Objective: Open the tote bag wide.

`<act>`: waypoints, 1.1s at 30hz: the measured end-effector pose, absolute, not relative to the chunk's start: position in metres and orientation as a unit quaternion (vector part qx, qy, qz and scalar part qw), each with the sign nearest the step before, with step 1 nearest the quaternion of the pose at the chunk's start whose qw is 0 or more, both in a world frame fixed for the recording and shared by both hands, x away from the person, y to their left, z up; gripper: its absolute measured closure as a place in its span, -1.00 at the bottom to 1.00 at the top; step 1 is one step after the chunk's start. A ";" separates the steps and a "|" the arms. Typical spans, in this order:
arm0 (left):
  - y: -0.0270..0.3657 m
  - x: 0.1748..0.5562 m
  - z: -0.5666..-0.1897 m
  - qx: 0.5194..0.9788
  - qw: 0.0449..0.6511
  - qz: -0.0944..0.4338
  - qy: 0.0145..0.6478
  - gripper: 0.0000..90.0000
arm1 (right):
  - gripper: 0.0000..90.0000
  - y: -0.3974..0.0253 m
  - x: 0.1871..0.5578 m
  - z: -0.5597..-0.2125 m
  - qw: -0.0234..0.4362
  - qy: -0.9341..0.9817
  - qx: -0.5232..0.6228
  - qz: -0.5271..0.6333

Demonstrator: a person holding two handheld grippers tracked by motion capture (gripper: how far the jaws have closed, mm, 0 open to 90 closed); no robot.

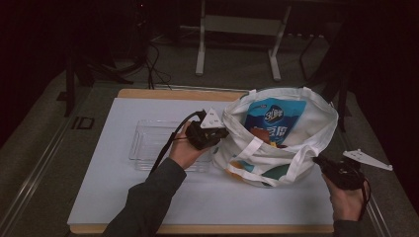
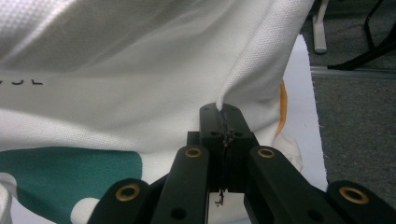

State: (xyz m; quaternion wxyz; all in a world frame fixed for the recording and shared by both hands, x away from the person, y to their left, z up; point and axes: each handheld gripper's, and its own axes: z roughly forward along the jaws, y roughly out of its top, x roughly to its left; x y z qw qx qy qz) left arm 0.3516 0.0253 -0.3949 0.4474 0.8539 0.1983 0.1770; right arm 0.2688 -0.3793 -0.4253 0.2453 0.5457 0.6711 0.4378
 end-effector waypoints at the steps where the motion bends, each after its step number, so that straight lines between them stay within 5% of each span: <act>1: 0.025 0.351 -0.397 0.855 0.446 0.176 0.198 0.94 | 0.99 -0.379 0.268 -0.426 0.246 0.673 0.545 0.435; 33: -0.018 0.349 -0.466 0.905 0.338 0.163 0.200 0.94 | 1.00 -0.384 0.275 -0.498 0.225 0.697 0.589 0.343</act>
